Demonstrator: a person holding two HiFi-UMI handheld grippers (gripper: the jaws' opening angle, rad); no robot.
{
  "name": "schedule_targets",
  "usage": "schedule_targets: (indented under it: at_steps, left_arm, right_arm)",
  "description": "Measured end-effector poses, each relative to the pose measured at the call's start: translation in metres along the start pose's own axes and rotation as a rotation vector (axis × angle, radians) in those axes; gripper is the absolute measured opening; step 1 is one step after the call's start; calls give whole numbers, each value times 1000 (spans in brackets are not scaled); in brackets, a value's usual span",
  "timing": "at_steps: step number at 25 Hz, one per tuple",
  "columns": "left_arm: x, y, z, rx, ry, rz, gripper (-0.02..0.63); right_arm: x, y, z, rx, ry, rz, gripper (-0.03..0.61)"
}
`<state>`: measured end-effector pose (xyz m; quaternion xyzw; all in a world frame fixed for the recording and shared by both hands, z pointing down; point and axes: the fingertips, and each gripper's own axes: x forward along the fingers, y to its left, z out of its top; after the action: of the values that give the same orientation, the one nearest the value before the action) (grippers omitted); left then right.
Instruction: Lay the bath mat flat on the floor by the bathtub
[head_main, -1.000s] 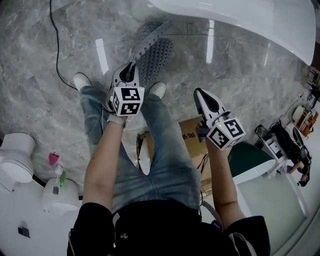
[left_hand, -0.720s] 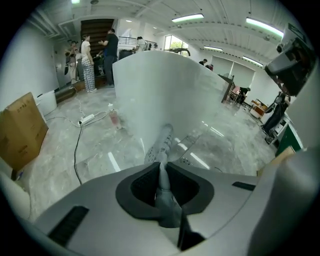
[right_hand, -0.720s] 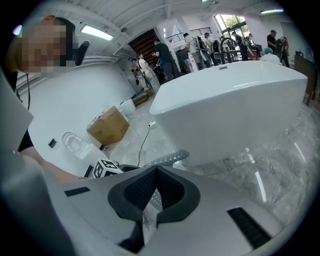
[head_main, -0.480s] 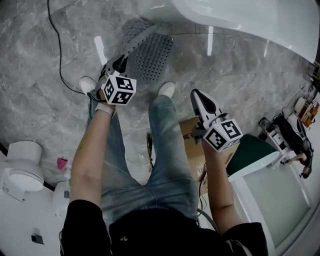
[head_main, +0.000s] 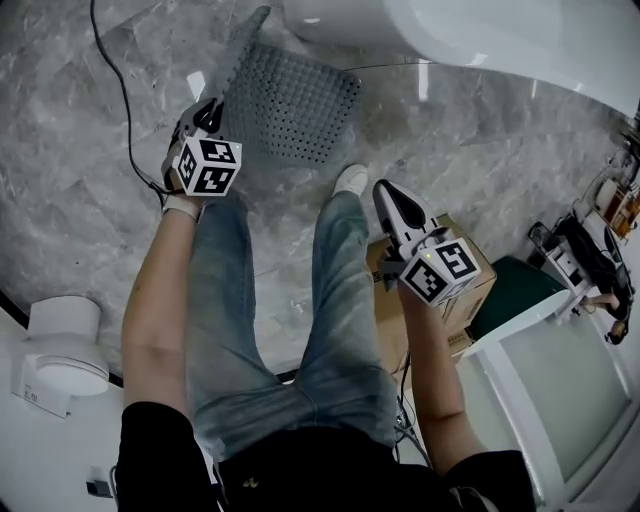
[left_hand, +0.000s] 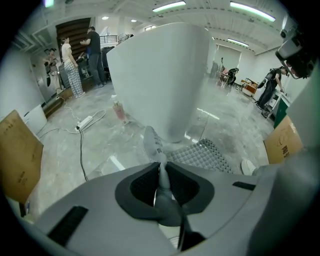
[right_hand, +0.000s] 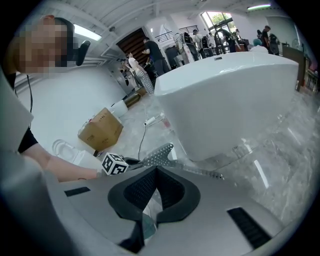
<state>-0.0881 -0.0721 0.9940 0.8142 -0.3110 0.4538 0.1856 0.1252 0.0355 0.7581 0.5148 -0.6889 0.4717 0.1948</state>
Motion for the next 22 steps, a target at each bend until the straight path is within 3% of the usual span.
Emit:
schedule_targets:
  at_steps: [7, 12, 16, 22]
  left_arm:
    - [37, 66, -34, 30, 24, 2, 61]
    - [64, 115, -73, -69, 77, 21, 74]
    - [75, 147, -112, -74, 146, 27, 82]
    - [92, 172, -148, -138, 185, 24, 100]
  right_arm:
    - [46, 13, -22, 26, 30, -23, 25]
    - [80, 20, -35, 44, 42, -34, 25]
    - [101, 28, -45, 58, 54, -30, 25]
    - [133, 40, -63, 71, 77, -13, 25]
